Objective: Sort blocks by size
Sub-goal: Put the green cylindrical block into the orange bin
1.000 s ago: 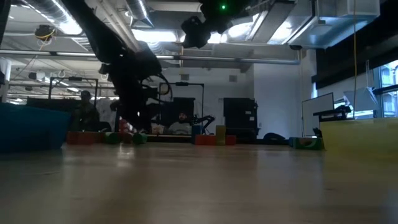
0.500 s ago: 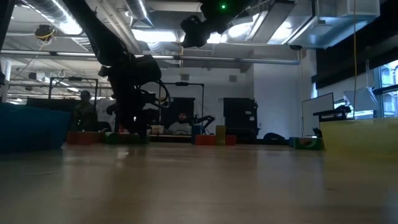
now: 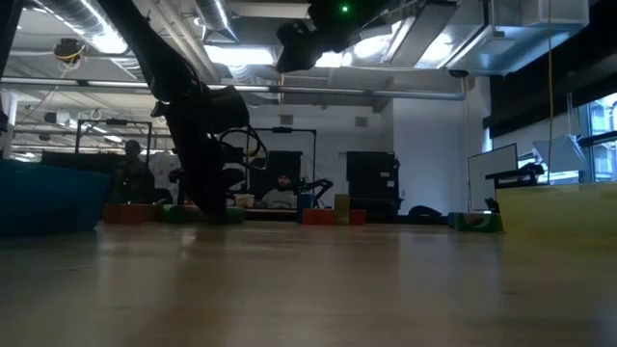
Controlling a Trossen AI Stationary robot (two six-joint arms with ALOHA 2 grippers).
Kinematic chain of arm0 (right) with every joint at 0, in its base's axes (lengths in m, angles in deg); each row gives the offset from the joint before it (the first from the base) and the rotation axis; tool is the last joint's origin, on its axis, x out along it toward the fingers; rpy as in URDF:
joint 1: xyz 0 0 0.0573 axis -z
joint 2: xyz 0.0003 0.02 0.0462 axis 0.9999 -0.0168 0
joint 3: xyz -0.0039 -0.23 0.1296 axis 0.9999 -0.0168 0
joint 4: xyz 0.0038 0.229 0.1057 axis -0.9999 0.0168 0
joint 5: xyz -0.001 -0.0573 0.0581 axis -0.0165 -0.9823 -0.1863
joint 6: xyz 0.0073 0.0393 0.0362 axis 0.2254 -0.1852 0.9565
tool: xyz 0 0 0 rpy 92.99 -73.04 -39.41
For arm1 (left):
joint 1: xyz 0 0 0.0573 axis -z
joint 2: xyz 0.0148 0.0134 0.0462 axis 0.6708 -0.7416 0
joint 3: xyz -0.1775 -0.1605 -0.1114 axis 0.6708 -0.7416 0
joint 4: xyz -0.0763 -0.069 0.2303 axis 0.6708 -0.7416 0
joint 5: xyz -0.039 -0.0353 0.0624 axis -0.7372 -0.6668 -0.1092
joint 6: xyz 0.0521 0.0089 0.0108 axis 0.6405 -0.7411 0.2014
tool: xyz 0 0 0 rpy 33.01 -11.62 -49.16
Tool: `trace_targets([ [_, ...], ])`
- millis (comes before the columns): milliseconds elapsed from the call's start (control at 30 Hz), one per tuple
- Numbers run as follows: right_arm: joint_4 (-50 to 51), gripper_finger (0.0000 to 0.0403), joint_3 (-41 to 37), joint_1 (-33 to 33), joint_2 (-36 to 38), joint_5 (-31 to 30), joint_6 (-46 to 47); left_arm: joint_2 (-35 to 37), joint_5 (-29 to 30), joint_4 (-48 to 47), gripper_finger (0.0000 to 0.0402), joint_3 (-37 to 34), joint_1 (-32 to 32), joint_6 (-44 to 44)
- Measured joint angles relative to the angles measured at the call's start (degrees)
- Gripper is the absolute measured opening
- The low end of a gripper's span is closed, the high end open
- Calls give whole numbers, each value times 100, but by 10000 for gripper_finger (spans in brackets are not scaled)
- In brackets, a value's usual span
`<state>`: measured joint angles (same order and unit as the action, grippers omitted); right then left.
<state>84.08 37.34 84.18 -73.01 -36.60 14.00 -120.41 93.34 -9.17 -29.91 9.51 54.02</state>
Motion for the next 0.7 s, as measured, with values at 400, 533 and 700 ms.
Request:
trace_targets([
  [400, 162, 347, -2, 0, 0, 396, -23, 2, 12, 16, 123, 0, 2, 338],
  [533, 160, 347, -2, 0, 0, 396, -25, 37, 16, -18, 129, -2, 80, 381],
  [700, 157, 347, -2, 0, 0, 392, -47, 382, 12, -321, 120, -2, 312, 431],
])
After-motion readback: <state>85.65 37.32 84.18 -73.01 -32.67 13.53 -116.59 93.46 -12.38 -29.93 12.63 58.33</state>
